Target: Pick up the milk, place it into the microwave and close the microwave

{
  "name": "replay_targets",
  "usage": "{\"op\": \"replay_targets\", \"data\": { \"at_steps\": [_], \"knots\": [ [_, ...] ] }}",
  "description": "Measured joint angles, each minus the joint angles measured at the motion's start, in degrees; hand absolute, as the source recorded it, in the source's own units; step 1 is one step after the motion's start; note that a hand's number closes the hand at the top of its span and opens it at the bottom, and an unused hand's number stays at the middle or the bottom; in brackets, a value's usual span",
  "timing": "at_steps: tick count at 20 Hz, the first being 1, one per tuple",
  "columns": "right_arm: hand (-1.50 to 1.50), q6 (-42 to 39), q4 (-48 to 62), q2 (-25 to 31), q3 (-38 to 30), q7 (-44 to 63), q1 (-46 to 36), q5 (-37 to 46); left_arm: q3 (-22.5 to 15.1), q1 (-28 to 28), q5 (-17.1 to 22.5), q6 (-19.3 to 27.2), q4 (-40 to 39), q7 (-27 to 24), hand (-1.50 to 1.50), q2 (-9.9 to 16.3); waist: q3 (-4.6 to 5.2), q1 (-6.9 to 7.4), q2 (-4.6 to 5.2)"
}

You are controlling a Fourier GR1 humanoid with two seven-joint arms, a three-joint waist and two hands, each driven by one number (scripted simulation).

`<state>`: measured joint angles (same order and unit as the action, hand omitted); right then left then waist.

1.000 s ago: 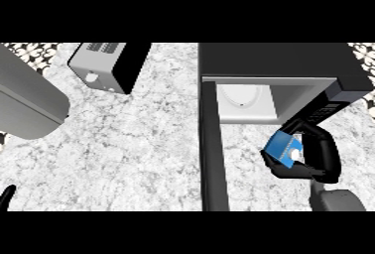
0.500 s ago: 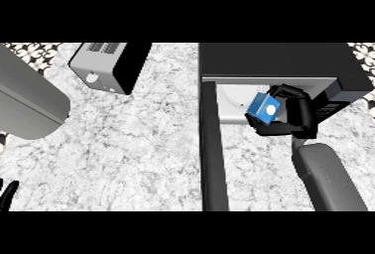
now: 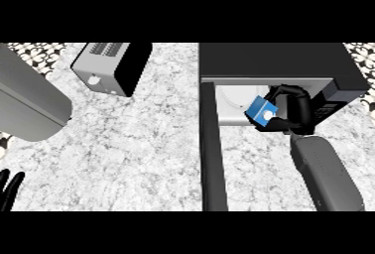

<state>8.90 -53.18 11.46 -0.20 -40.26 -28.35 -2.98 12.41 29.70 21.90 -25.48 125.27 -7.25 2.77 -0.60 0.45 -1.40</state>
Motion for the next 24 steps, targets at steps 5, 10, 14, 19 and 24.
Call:
{"op": "replay_targets", "data": {
  "at_steps": [5, 10, 14, 19, 24],
  "knots": [
    [1.5, 2.8, 1.8, 0.8, -0.3, -5.4, -0.1, 1.7, -0.5, -1.3, 0.2, -0.5, -0.6, -0.1, -1.5, 0.1, -0.1, 1.02, 0.1],
    [1.5, 5.8, 2.1, 1.3, -0.8, -9.2, 0.5, 2.4, -1.6, -3.0, -0.3, -0.4, -0.9, 0.5, -1.5, 0.2, -0.14, 2.25, 0.29],
    [1.5, 8.6, 1.4, 0.8, -2.4, -11.1, 1.5, 1.6, -1.9, -3.9, -0.7, -0.8, -1.3, 0.8, -1.5, 0.8, 0.0, 3.41, 0.47],
    [1.5, 13.3, -0.1, -0.4, -4.7, -13.3, 2.7, 1.3, -2.6, -5.0, -2.1, -0.4, -1.1, 1.3, -1.5, 0.9, 0.12, 4.85, 0.86],
    [-1.5, 18.1, -1.3, 0.4, -5.0, -15.6, 4.3, 4.5, -2.8, -6.2, -3.7, -0.1, -1.1, 1.8, -1.5, 1.5, 0.25, 6.21, 1.34]
  ]
}}
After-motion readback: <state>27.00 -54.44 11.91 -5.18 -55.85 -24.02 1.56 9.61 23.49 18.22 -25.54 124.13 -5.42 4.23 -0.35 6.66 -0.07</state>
